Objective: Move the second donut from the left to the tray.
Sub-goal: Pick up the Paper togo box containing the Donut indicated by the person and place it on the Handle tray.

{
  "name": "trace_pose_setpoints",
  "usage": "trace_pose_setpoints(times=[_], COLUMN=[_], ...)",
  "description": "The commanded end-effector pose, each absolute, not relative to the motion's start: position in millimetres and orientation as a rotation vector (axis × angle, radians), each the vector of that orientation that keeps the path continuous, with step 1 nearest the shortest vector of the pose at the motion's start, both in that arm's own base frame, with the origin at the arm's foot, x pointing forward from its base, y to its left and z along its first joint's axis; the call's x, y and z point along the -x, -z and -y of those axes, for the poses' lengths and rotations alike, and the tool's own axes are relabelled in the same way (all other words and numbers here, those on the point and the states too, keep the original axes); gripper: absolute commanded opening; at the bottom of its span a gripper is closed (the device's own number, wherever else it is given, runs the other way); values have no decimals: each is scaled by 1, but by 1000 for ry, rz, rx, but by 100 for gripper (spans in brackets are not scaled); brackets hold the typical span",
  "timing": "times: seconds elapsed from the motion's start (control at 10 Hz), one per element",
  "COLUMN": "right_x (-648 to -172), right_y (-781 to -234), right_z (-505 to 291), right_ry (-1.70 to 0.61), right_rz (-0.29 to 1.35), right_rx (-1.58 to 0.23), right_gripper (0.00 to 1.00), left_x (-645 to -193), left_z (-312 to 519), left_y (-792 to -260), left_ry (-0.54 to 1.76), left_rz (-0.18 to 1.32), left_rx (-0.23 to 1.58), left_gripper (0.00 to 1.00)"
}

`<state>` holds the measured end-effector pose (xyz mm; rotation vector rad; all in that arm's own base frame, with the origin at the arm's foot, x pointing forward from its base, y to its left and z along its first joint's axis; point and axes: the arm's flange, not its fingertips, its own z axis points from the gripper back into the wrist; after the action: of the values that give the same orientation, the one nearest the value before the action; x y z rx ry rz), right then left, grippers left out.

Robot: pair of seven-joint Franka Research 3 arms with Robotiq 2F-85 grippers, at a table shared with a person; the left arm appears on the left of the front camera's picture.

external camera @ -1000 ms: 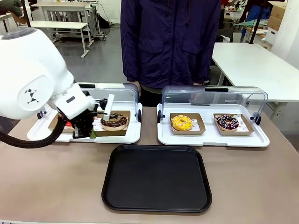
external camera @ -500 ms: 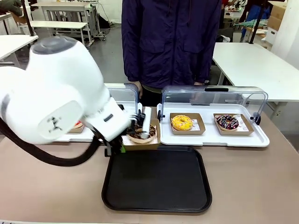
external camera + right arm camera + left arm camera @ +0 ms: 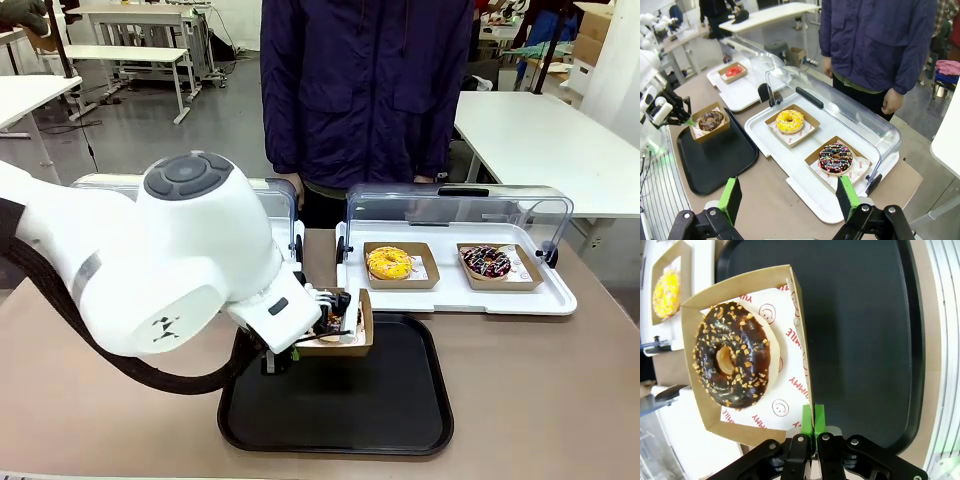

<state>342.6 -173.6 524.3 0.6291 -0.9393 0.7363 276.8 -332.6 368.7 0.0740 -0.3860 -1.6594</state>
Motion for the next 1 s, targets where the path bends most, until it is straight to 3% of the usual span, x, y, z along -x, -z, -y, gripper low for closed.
trace_pose_setpoints(times=[0.0,0.9], right_x=[-346,-346], right_y=[-525,-525], right_z=[173,173], right_ry=[-749,-749], right_rz=[976,976], right_rx=[-634,-634], right_gripper=[100,100], left_x=[-264,-250], left_z=[322,325], left_y=[-350,-302], left_ry=[1644,1641], left_rz=[406,321], left_rx=[-90,-66], left_gripper=[2,2])
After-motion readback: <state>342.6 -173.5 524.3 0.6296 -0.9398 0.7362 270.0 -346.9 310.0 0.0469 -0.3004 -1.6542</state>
